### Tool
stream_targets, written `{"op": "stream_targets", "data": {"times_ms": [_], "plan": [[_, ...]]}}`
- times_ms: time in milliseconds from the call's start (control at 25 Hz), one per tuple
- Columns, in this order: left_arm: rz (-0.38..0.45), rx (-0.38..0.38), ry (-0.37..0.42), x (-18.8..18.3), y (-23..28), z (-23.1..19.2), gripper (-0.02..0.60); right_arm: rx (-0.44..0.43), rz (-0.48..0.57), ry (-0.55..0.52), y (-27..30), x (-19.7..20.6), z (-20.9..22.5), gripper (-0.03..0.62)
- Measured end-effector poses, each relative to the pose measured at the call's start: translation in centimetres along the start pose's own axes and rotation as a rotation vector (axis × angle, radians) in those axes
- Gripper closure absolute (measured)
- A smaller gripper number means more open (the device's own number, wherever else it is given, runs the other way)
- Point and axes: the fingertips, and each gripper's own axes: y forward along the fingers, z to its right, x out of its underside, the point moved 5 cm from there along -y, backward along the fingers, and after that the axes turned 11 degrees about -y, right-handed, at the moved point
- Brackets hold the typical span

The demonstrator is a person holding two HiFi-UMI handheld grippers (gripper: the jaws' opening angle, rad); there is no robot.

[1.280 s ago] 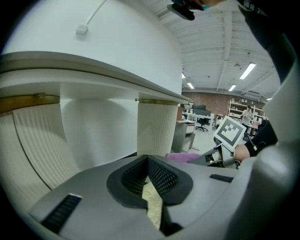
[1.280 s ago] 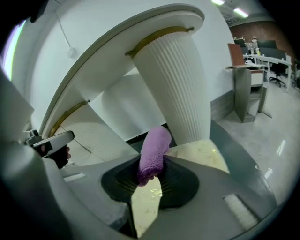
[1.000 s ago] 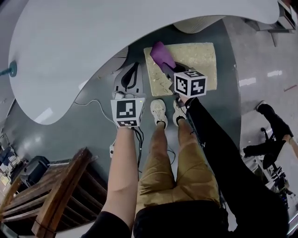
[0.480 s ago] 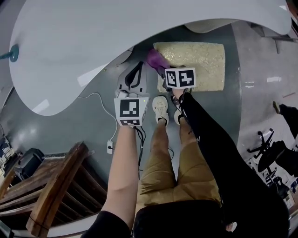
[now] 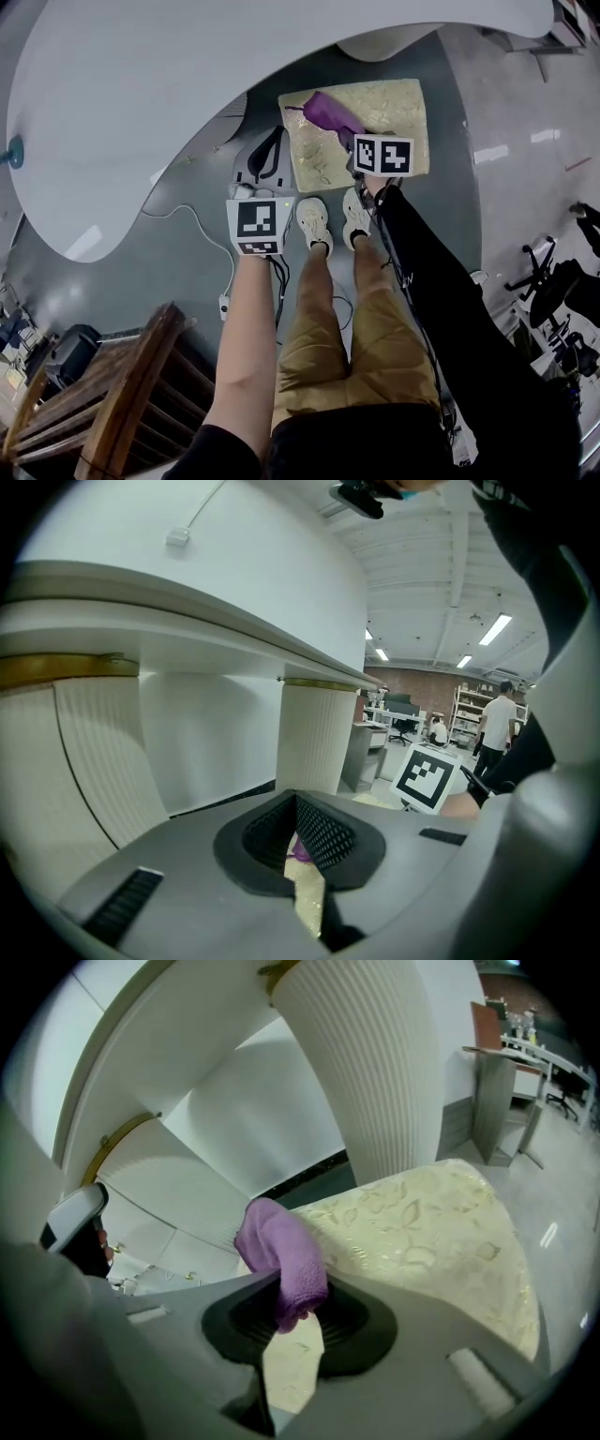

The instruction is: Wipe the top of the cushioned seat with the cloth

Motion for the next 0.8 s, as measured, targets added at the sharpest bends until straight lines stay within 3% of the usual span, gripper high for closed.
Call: {"op": "stream_targets", "data": {"times_ms": [400,800], "plan": [[-0.023,0.071,0.046,-0.6,3.5,5.9,0.578,0.138,0.053,0.098,-5.4,0.4,10.9,0.516],[-0.011,0.087,0.071,-1.4,5.7,10.5,0.578,0.265,0.059,0.136,-9.3,1.0,18.9,0.516]]}}
